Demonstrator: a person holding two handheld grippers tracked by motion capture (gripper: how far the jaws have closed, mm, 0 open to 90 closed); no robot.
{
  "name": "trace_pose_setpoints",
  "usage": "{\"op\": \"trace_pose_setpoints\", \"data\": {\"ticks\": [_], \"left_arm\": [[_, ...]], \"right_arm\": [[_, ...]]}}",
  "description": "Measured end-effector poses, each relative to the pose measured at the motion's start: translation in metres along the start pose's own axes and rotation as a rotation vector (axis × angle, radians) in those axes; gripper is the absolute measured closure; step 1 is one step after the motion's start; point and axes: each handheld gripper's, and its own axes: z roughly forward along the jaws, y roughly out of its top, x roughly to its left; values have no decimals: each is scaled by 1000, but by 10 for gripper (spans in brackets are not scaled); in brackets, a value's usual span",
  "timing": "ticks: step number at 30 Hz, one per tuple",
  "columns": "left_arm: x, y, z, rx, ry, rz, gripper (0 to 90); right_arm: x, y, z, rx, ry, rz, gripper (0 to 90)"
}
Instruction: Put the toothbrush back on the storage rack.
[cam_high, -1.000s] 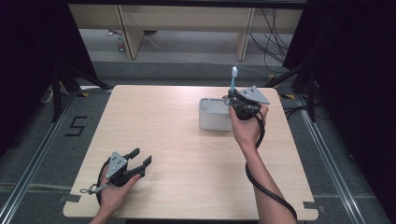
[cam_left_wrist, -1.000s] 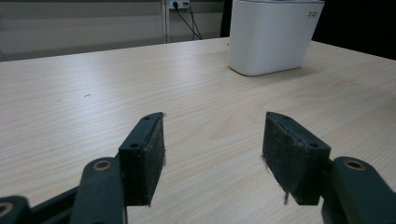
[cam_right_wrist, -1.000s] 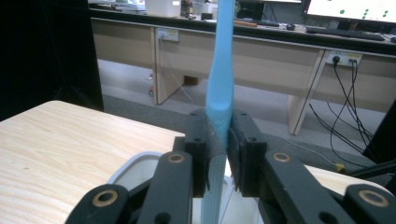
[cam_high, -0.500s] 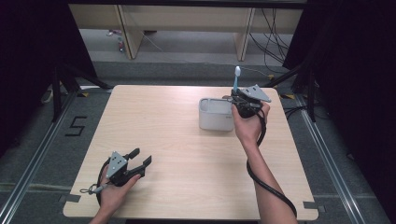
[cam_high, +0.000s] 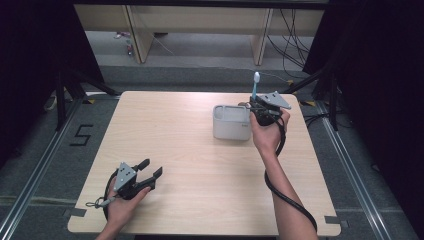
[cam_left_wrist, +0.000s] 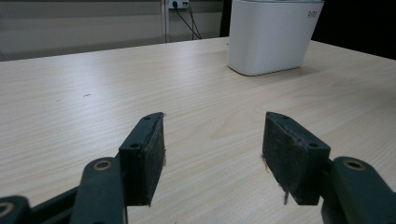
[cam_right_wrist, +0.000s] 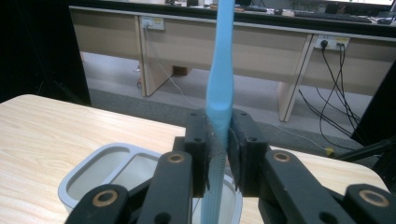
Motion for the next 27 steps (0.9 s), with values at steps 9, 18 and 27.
{"op": "trace_pose_setpoints", "data": {"ticks": [9,18,27], "left_arm": [[0,0,0,0,2,5,387],[0,0,0,-1,0,0,387],[0,0,0,1,2,6,387]], "right_arm": [[-1,-4,3,-2,-1,-8,788],[-2,-11,5,19,-5,-17,787],[2,-18,7,33,0,-13,787]]}}
